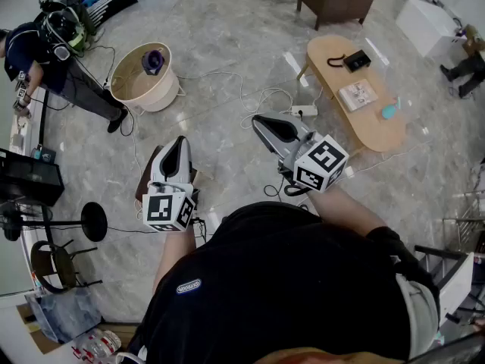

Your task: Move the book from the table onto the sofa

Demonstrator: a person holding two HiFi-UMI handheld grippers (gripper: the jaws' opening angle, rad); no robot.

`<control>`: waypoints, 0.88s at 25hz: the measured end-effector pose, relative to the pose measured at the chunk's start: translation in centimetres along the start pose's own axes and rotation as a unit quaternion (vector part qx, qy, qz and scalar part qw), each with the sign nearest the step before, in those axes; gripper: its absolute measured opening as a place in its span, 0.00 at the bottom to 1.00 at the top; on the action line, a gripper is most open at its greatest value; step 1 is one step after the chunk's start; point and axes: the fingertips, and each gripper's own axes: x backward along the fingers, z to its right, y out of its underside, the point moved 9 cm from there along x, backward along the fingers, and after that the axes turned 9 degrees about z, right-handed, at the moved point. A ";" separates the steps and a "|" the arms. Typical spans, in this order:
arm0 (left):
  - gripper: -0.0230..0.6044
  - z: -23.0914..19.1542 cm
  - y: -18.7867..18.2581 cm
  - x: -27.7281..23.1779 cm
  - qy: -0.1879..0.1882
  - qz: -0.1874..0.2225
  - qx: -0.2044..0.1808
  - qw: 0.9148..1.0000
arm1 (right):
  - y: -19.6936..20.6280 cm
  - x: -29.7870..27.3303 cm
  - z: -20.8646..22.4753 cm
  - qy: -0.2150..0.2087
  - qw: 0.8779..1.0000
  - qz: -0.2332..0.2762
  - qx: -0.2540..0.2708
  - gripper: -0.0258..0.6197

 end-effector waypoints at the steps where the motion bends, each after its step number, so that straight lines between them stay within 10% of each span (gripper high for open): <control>1: 0.04 0.0 0.1 0.0 0.000 0.000 -0.001 1.000 | 0.1 0.0 0.1 0.000 1.000 0.000 0.000 0.08; 20: 0.15 -0.6 1.1 0.1 0.001 -0.006 0.029 1.000 | 0.9 0.0 -0.2 0.016 1.000 0.013 -0.022 0.09; 22: 0.17 -0.7 1.2 0.0 0.000 -0.004 0.030 1.000 | 1.0 -0.1 -0.1 0.016 0.999 0.016 -0.025 0.25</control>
